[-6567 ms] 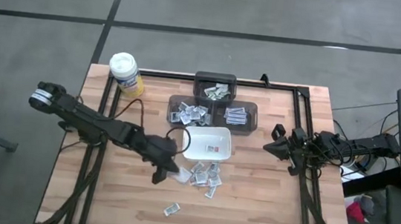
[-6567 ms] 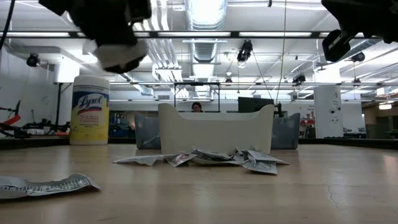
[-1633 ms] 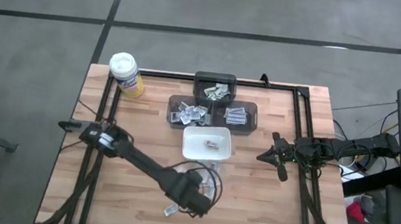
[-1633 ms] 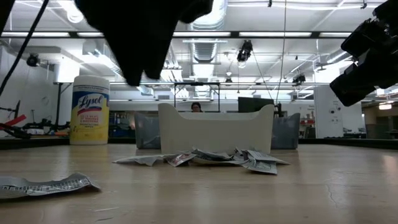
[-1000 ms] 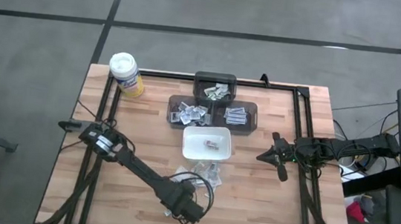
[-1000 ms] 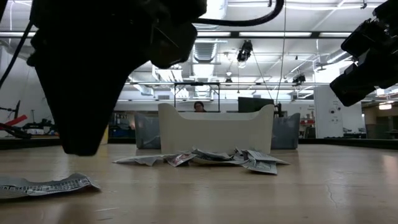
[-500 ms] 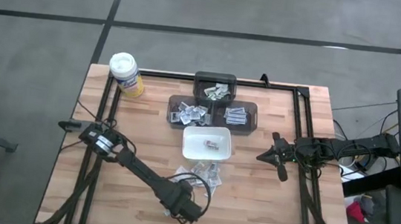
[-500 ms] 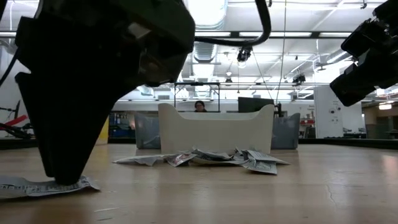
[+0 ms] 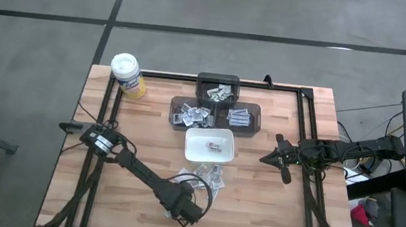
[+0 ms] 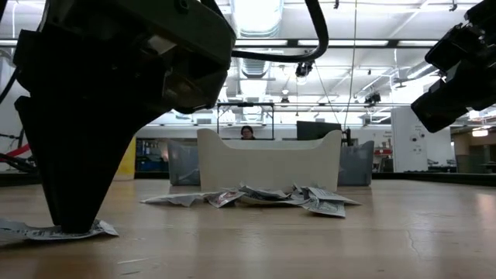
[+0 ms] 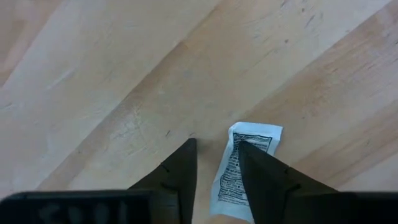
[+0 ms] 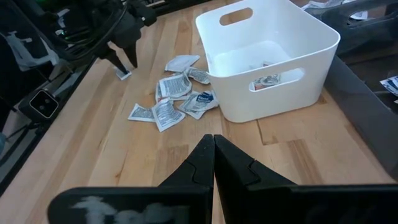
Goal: Pick & Place First Aid Supplies
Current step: Put the ointment pack into the white bin
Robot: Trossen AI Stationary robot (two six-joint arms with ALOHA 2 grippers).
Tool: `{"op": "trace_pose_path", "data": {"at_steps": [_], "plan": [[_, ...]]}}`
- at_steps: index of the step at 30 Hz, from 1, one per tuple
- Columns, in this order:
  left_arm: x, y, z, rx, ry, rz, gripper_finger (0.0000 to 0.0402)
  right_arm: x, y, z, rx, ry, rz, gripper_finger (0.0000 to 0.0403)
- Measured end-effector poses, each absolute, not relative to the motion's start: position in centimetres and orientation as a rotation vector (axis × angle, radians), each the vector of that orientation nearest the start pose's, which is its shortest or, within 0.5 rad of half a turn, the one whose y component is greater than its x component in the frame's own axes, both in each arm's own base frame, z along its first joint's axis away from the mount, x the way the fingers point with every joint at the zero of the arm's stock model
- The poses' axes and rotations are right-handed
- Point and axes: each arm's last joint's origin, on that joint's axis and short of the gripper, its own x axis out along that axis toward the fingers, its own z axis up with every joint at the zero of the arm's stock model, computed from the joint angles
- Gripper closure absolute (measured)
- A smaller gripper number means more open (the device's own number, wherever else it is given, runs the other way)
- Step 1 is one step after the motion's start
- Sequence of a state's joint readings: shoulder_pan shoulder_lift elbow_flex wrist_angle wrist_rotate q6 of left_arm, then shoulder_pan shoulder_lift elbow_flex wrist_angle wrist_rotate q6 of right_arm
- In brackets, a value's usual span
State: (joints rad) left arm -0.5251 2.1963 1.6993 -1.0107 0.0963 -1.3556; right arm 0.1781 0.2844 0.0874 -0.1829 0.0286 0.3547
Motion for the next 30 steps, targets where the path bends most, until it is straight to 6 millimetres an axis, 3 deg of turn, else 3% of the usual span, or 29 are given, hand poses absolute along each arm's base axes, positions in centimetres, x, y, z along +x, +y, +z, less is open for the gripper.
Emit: {"op": "trace_pose_path", "data": {"at_steps": [12, 22, 30], "plan": [[36.5, -21.4, 15.5, -0.718, 1.496, 0.592, 0.0396, 10.7, 1.8, 15.3, 0.310, 0.400, 0.079, 0.0394], [36.5, -21.3, 15.7, -0.710, 1.488, 0.602, 0.0401, 10.7, 1.8, 15.3, 0.308, 0.400, 0.080, 0.0394], [36.2, -20.8, 17.4, -0.657, 1.370, 0.628, 0.0401, 10.7, 1.8, 15.3, 0.292, 0.400, 0.083, 0.0394]]}}
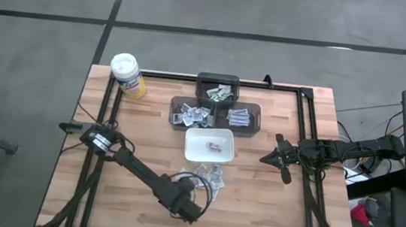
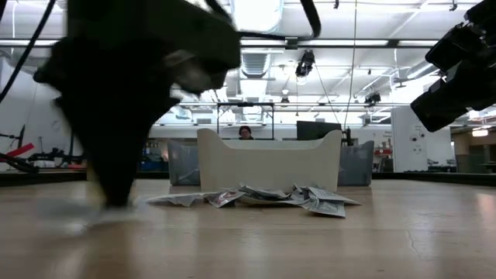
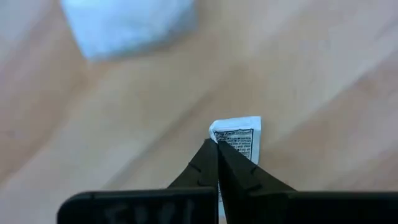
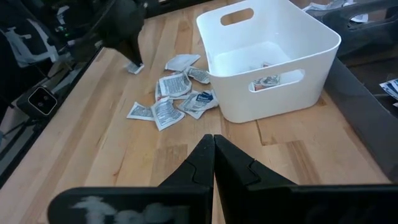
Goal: Pick & Place First Aid Supplies
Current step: Put the ointment pack into the white bin
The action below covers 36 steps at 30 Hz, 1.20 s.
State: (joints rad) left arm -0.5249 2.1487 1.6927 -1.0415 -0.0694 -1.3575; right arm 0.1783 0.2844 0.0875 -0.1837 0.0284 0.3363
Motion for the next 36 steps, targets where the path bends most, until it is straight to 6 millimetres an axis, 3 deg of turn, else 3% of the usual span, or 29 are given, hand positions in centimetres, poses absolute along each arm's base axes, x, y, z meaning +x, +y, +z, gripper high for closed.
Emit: {"op": "trace_pose_path", "data": {"at_steps": [9, 19, 28, 36], "plan": [[35.7, -20.2, 21.2, -0.608, 1.212, 0.583, 0.0402, 10.7, 1.8, 15.2, 0.292, 0.401, 0.083, 0.0394], [36.6, -19.8, 27.3, -0.424, 0.798, 0.355, 0.0401, 10.7, 1.8, 15.2, 0.291, 0.403, 0.082, 0.0394], [37.3, -18.7, 30.3, -0.283, 0.462, 0.515, 0.0401, 10.7, 1.8, 15.2, 0.291, 0.408, 0.081, 0.0394], [38.9, -15.2, 31.4, -0.139, 0.398, 0.653, 0.0401, 10.7, 1.8, 15.2, 0.291, 0.407, 0.081, 0.0394]]}}
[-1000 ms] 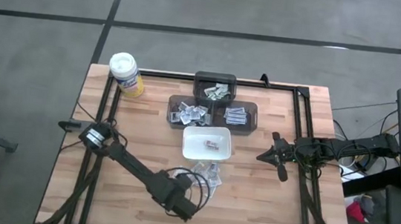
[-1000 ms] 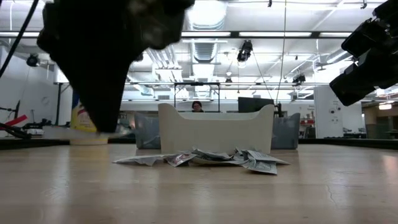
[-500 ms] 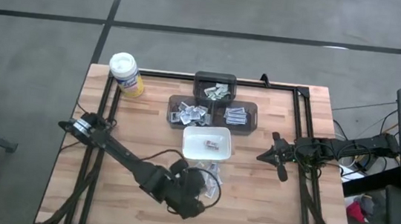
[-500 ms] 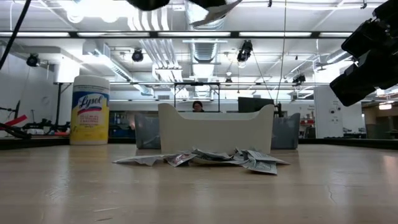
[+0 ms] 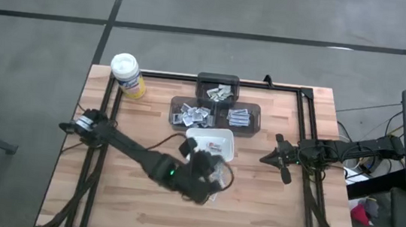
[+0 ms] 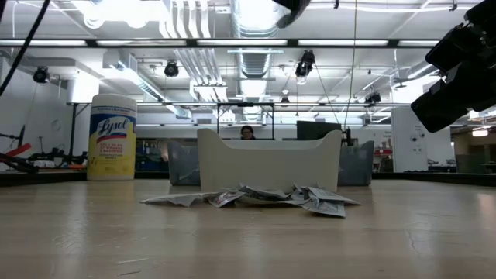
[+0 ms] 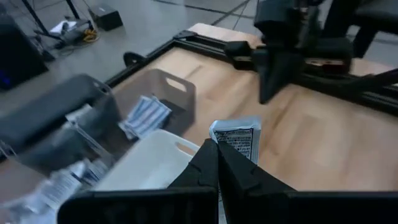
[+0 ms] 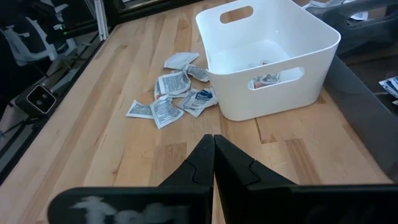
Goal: Pick & Place First Aid Supplies
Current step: Put the ointment pack into the white bin
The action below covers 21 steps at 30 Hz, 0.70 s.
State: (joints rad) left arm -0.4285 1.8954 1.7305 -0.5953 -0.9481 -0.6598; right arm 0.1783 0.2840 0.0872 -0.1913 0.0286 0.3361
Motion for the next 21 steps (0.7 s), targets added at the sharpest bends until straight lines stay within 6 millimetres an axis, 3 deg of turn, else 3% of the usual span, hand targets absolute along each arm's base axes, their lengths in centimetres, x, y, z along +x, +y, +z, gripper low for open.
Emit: {"op": "trace_pose_path", "data": {"at_steps": [8, 21], "plan": [[40.5, -9.5, 31.6, -0.037, 0.599, 0.578, 0.0401, 10.7, 1.8, 15.2, 0.291, 0.406, 0.082, 0.0394], [40.5, -2.3, 30.2, 0.072, 0.919, 0.449, 0.0401, 10.7, 1.8, 15.2, 0.292, 0.406, 0.081, 0.0394]]}}
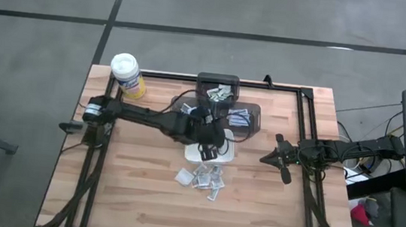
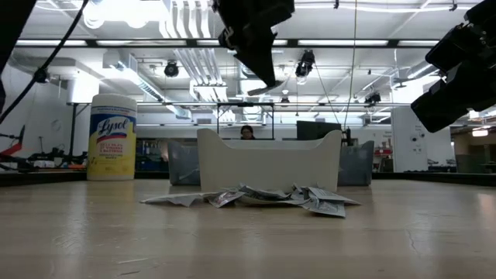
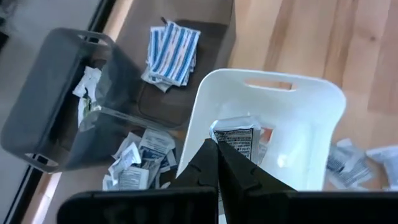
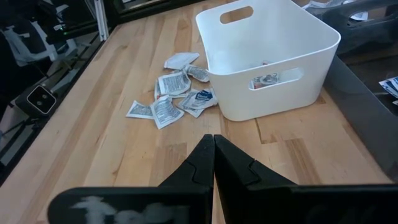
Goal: Pick & Place First Aid Supplies
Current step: Put the ointment pack into the white bin
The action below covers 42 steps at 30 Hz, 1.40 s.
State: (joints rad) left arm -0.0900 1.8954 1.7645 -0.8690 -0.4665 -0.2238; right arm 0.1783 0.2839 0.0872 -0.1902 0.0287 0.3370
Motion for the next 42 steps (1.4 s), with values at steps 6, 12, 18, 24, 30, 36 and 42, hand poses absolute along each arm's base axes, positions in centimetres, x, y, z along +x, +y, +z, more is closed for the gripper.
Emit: {"op": "trace_pose_path", "data": {"at_steps": [6, 12, 18, 24, 30, 36, 42], "plan": [[40.6, -0.4, 30.1, 0.069, 0.969, 0.344, 0.0401, 10.7, 1.8, 15.2, 0.295, 0.406, 0.081, 0.0394], [40.6, 0.5, 30.0, 0.082, 0.992, 0.266, 0.0401, 10.7, 1.8, 15.2, 0.295, 0.405, 0.081, 0.0394], [40.7, 0.9, 29.5, 0.061, 0.997, 0.236, 0.0401, 10.7, 1.8, 15.2, 0.295, 0.405, 0.081, 0.0394], [40.9, 0.8, 26.9, 0.037, 0.987, 0.196, 0.0401, 10.7, 1.8, 15.2, 0.295, 0.405, 0.081, 0.0394], [40.3, 0.9, 23.4, 0.031, 1.020, 0.189, 0.0401, 10.7, 1.8, 15.2, 0.295, 0.405, 0.081, 0.0394], [39.6, 1.0, 20.6, 0.024, 1.040, 0.184, 0.0401, 10.7, 1.8, 15.2, 0.295, 0.405, 0.081, 0.0394], [39.5, 1.1, 19.8, 0.017, 1.036, 0.177, 0.0401, 10.7, 1.8, 15.2, 0.295, 0.403, 0.081, 0.0394]]}}
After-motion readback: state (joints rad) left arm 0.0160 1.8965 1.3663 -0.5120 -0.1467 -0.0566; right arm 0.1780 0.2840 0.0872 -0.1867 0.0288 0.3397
